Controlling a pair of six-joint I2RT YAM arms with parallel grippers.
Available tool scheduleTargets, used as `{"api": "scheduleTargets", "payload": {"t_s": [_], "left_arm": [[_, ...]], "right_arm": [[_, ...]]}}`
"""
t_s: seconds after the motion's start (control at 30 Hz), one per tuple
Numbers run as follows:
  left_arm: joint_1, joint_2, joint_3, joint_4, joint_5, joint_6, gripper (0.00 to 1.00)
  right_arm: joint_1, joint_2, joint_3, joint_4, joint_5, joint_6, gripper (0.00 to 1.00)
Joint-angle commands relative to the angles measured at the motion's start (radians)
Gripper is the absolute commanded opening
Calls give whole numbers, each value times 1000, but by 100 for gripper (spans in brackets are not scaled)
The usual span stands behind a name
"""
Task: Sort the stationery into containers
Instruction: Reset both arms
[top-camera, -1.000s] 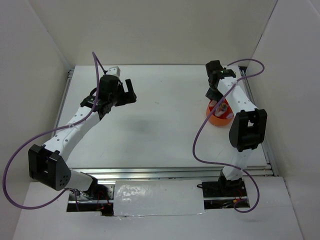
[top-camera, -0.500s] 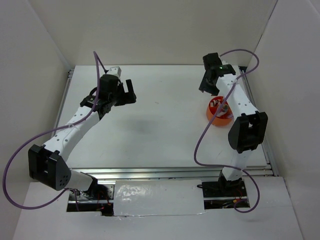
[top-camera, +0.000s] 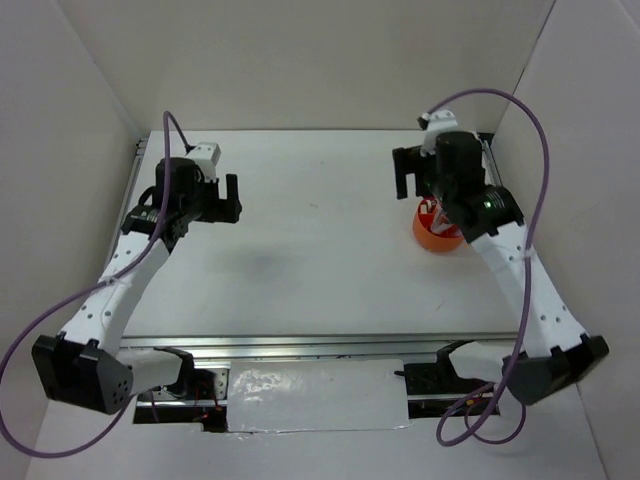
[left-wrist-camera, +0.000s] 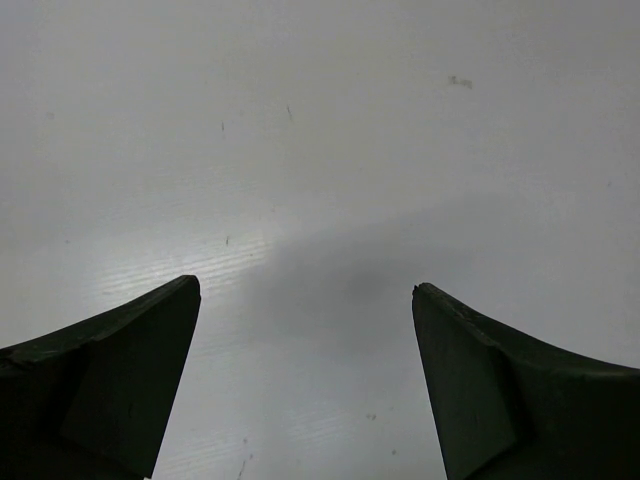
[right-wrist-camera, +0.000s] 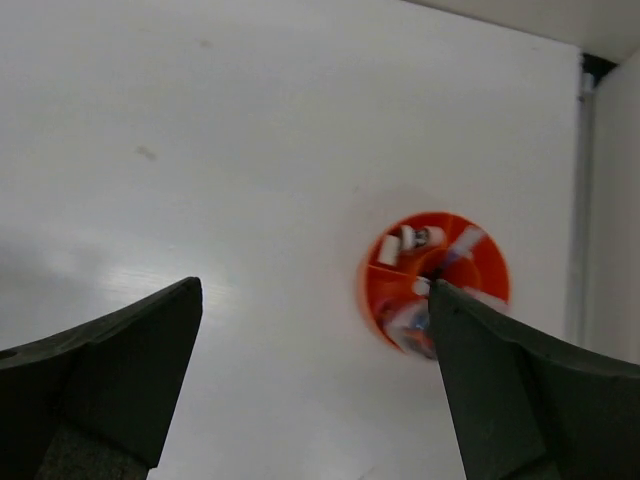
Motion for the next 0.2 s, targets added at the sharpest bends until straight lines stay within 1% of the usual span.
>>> {"api": "scheduleTargets", "payload": {"t_s": [0.0,0.03,0.07,0.1,0.13,0.17], "left_arm": [[-1,-115,-79,10,14,111,99],[-2,-136,-102,24,-2,115,99],[-7,-179,-125,28,-3,127,99],[-8,-198,-159,30,-3,135,99],[-13,-210,-171,30,-3,143,99],[-13,-233,-179,24,-3,144,100]], "right_arm": [[-94,-146,-235,96,9,-134,100],[-120,-222,-277,111,13,-153,100],[-148,-257,-347,118,7,-159,100],[-175,-295,-375,118,-4,-165,100],[-229,-332,-401,125,-13,-170,100],[-254,-397,-443,131,-31,-180,100]]}}
